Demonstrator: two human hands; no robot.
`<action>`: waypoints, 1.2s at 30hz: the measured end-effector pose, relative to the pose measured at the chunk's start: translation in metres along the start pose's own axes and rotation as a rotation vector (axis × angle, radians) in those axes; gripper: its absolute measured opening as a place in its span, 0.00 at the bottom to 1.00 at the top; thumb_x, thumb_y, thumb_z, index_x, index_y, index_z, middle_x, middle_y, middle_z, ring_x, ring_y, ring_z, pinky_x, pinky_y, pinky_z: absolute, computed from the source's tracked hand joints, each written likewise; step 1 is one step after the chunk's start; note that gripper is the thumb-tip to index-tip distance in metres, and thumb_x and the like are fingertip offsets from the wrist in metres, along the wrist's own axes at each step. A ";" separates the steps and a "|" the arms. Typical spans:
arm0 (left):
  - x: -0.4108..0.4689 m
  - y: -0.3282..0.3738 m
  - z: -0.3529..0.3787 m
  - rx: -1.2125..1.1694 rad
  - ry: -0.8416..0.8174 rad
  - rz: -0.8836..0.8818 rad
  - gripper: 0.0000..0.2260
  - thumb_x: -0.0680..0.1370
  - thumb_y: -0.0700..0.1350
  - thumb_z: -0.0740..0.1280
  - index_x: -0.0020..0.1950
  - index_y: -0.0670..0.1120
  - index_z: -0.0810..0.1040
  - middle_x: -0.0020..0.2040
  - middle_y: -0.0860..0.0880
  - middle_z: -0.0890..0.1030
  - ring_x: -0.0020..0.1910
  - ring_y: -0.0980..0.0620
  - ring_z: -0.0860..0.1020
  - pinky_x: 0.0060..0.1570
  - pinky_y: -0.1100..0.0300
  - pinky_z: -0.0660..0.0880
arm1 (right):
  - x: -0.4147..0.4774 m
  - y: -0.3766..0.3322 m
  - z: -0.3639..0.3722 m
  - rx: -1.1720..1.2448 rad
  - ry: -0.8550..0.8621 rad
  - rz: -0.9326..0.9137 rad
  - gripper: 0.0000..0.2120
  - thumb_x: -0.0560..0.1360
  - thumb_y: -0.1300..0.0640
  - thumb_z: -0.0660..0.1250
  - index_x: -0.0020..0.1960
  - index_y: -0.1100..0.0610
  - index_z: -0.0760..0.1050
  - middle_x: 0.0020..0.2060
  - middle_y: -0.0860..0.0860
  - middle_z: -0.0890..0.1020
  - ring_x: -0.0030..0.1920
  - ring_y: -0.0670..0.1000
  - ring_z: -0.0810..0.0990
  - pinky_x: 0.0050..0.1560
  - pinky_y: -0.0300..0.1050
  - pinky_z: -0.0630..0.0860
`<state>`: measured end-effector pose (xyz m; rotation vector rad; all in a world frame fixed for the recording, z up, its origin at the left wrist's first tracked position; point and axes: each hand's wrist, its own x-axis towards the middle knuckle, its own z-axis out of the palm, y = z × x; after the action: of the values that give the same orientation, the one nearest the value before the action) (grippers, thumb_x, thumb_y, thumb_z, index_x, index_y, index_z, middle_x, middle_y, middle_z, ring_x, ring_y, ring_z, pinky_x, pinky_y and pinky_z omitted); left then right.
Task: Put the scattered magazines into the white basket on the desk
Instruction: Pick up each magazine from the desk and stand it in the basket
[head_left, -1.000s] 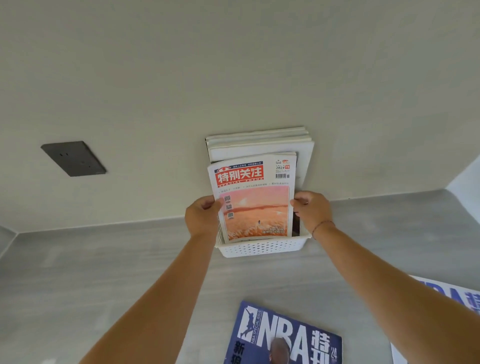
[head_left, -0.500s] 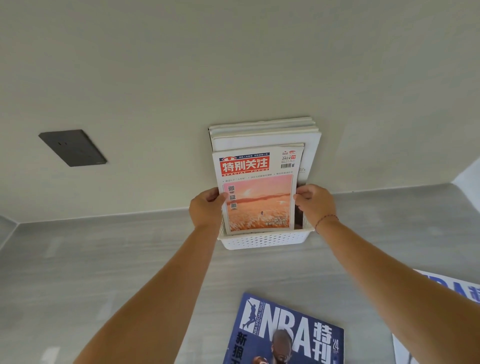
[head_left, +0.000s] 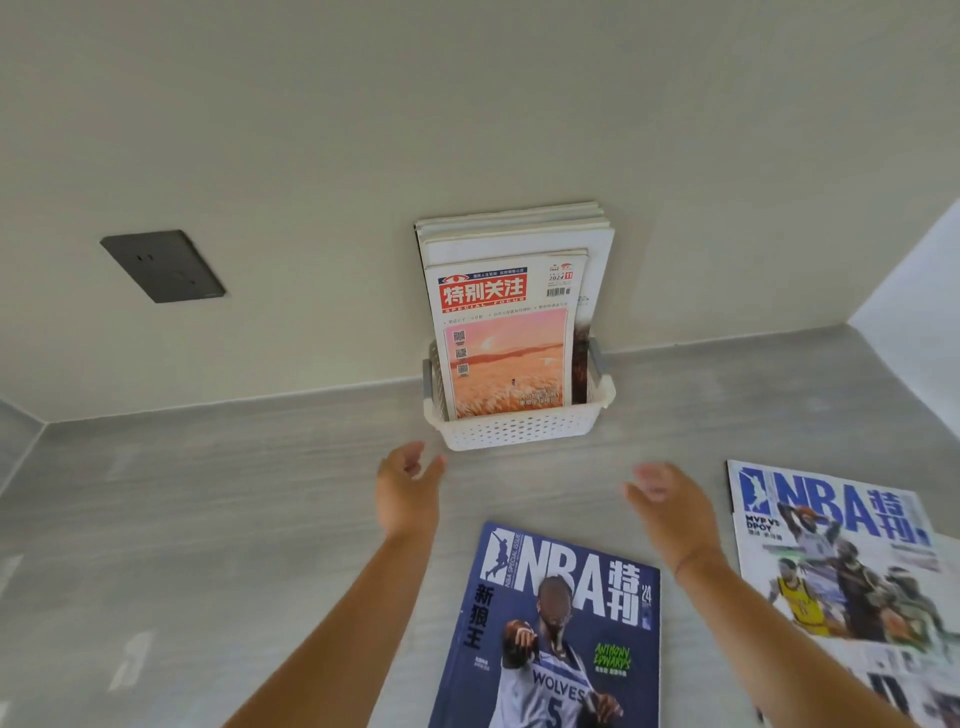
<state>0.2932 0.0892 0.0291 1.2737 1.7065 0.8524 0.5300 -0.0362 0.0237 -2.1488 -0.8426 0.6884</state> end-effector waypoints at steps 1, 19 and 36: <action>-0.014 -0.014 -0.002 0.020 -0.048 -0.026 0.17 0.73 0.46 0.70 0.61 0.46 0.75 0.57 0.49 0.79 0.51 0.54 0.75 0.50 0.60 0.71 | -0.019 0.017 0.001 -0.028 -0.029 0.055 0.15 0.72 0.55 0.67 0.58 0.56 0.74 0.55 0.54 0.80 0.52 0.50 0.77 0.53 0.45 0.72; -0.120 -0.083 -0.037 0.052 -0.382 -0.219 0.06 0.73 0.39 0.70 0.46 0.48 0.77 0.38 0.56 0.78 0.37 0.57 0.77 0.38 0.61 0.76 | -0.172 0.069 0.017 0.183 -0.102 0.264 0.23 0.71 0.63 0.69 0.64 0.58 0.68 0.61 0.56 0.75 0.58 0.53 0.75 0.49 0.41 0.76; -0.120 -0.053 -0.034 -0.065 -0.505 -0.144 0.06 0.73 0.36 0.70 0.46 0.46 0.79 0.47 0.45 0.85 0.42 0.49 0.83 0.43 0.54 0.80 | -0.168 0.085 0.015 0.421 -0.136 0.300 0.18 0.71 0.67 0.69 0.54 0.53 0.67 0.44 0.47 0.75 0.42 0.44 0.75 0.23 0.26 0.70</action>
<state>0.2586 -0.0418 0.0227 1.1831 1.3341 0.4465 0.4420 -0.1988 -0.0156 -1.8715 -0.3950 1.0701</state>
